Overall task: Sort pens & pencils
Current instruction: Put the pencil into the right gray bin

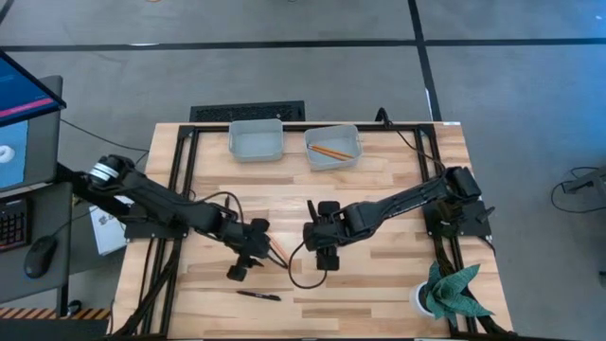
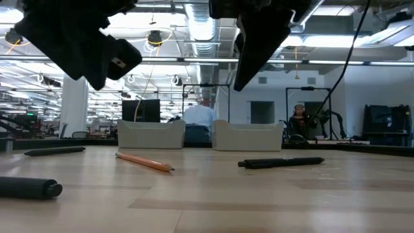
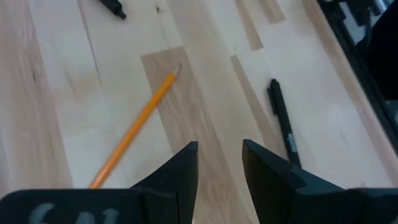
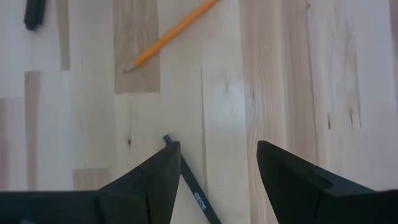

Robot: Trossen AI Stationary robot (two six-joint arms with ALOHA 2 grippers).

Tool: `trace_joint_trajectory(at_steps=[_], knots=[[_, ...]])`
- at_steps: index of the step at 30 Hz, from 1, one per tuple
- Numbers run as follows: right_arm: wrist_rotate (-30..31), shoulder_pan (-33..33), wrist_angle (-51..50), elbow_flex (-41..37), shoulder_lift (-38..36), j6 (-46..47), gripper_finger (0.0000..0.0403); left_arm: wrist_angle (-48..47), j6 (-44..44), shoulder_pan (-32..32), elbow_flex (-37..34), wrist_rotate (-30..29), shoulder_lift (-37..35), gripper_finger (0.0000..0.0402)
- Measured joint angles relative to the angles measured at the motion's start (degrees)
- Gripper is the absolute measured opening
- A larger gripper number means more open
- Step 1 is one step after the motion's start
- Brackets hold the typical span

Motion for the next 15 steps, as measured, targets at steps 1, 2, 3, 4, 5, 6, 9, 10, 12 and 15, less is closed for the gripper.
trace_joint_trajectory(at_steps=[1, 2, 3, 4, 5, 6, 9, 10, 12, 15], knots=[[-0.01, 0.0, 0.34, 0.0, 0.0, 0.0, 0.0235, -0.6, 0.89, 0.18, 0.22, 0.0, 0.39, 0.0121], [0.01, 0.0, 0.71, 0.0, 0.0, 0.02, 0.0235, -1.39, 1.49, 0.3, 0.3, 0.0, 0.57, 0.0126], [0.01, 0.0, 1.11, 0.0, 0.0, 0.02, 0.0235, -1.55, 2.09, 0.45, 0.39, 0.02, 0.84, 0.0134], [0.01, 0.0, 1.38, 0.01, 0.0, 0.02, 0.0235, -1.42, 2.63, 0.61, 0.46, -0.17, 0.99, 0.0142], [0.01, -0.06, 1.55, 0.04, 0.0, 0.05, 0.0235, -1.8, 3.15, 0.78, 0.49, -0.61, 1.01, 0.0151], [0.01, -0.11, 1.71, 0.14, 0.0, 0.05, 0.0235, -2.3, 3.46, 0.9, 0.49, -1.28, 0.99, 0.016], [-0.01, -0.37, 2.45, 0.24, 0.0, 0.42, 0.0235, -3.23, 4.18, 1.59, 0.47, -2.15, 0.99, 0.0188], [-0.01, -0.47, 2.54, 0.24, 0.0, 0.57, 0.0235, -3.29, 4.45, 1.77, 0.47, -2.57, 0.99, 0.0195], [0.0, -0.51, 2.57, 0.24, 0.0, 1.04, 0.0235, -3.52, 3.89, 2.15, 0.48, -2.72, 0.99, 0.0208], [-0.01, -0.5, 2.57, 0.24, 0.0, 1.47, 0.0235, -4.66, 0.92, 2.19, 0.47, -4.05, 0.99, 0.0219]])
